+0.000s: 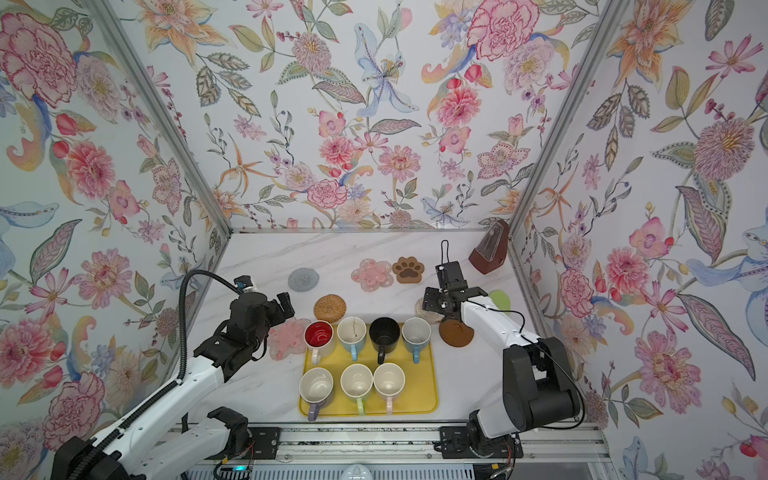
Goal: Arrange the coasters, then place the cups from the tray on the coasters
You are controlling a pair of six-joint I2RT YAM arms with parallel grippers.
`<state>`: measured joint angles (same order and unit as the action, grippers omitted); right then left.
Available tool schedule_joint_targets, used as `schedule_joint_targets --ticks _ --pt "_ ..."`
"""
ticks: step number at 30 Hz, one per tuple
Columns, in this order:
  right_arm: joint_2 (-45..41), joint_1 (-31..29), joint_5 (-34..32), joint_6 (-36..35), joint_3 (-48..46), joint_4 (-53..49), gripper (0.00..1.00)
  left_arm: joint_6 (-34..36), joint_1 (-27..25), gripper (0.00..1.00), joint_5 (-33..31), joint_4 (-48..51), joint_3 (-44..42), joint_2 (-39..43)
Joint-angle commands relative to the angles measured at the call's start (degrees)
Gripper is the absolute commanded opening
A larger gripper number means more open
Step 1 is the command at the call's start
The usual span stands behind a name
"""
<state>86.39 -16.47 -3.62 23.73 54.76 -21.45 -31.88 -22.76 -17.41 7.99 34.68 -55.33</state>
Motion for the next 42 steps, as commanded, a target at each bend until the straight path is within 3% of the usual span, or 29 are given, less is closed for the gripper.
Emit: schedule_joint_targets --ticks 1,11,21,42 --pt "2.4 -0.2 -1.1 -0.1 2.1 -0.4 0.67 -1.2 0.6 0.99 -2.7 2.5 -0.8 0.6" --pt "8.0 0.8 -0.1 -1.0 2.9 1.6 0.52 -2.0 1.1 0.99 -2.9 0.3 -3.4 4.1" --pt "11.8 0.9 0.7 -0.6 2.9 3.6 0.49 -3.2 1.5 0.99 -3.0 2.3 -2.9 4.0" --pt "19.5 4.5 -4.5 -0.6 6.6 3.6 0.42 -2.8 3.2 0.99 -2.5 3.0 -3.8 4.7"
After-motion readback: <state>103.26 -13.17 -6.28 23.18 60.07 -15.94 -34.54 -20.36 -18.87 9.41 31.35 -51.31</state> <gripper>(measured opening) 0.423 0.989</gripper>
